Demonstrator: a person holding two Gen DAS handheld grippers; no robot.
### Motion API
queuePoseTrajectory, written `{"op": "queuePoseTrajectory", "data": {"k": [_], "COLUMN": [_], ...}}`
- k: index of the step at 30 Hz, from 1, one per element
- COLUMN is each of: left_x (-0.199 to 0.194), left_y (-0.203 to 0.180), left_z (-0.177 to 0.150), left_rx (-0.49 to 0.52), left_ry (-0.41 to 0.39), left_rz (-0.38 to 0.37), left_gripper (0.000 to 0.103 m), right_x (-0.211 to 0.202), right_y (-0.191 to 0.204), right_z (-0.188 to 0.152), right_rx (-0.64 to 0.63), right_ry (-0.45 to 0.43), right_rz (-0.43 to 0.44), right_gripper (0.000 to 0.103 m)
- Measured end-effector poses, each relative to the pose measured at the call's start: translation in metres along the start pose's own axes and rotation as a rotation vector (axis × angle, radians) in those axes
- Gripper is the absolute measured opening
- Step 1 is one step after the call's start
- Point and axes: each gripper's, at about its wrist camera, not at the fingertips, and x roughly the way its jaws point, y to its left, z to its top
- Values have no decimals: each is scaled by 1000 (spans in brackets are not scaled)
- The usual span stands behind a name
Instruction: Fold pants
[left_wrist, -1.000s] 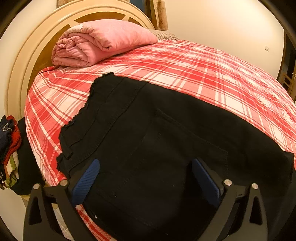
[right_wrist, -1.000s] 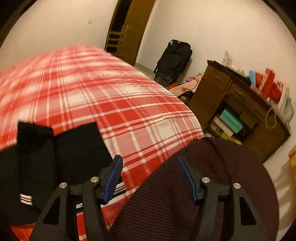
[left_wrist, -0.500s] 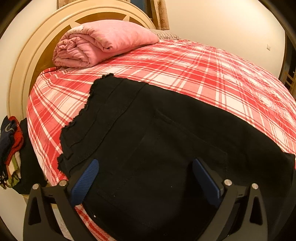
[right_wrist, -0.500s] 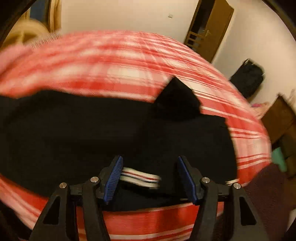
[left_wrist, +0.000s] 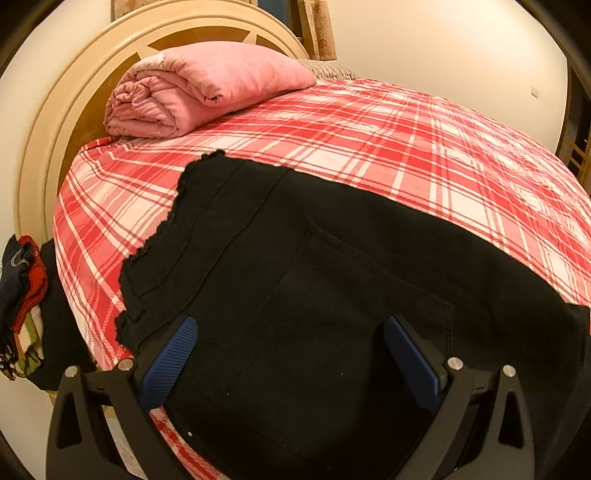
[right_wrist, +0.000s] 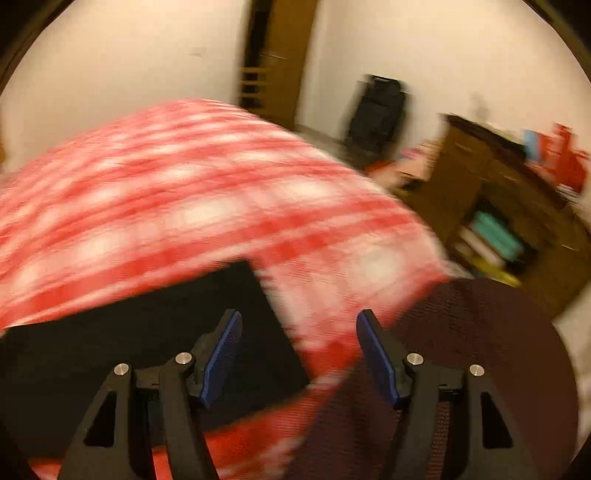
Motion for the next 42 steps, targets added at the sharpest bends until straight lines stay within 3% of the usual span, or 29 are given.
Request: {"op": "queuePoseTrajectory", "data": {"k": [4, 7, 11, 16, 19, 22, 29, 33, 42], "left_x": [-20, -34, -34, -9, -8, -9, -7, -7, -6], "left_y": [-1, -1, 8, 14, 21, 20, 21, 21, 22], "left_z": [1, -5, -18, -31, -31, -31, -31, -33, -31], "left_rx": [34, 57, 41, 20, -31, -24, -27, -32, -29], "left_ry": [-94, -140, -136, -49, -38, -42, -42, -43, -38], "left_rz": [-5, -20, -13, -10, -51, -52, -55, -60, -66], "left_gripper": [102, 102, 102, 103, 103, 103, 103, 103, 103], "right_x": [-2, -1, 5, 22, 23, 18, -20, -9, 7], "right_y": [82, 154, 244, 337, 375, 382, 362, 368, 403], "right_z": [9, 12, 8, -12, -32, -46, -68, -81, -67], "right_rx": [-108, -239, -379, -550, -656, -717, -800, -775, -641], "right_ry": [11, 80, 152, 275, 321, 401, 427, 485, 457], "right_rz": [494, 768, 1007, 1136, 1125, 1183, 1302, 1311, 1244], "right_gripper": [66, 66, 66, 66, 66, 66, 68, 68, 68]}}
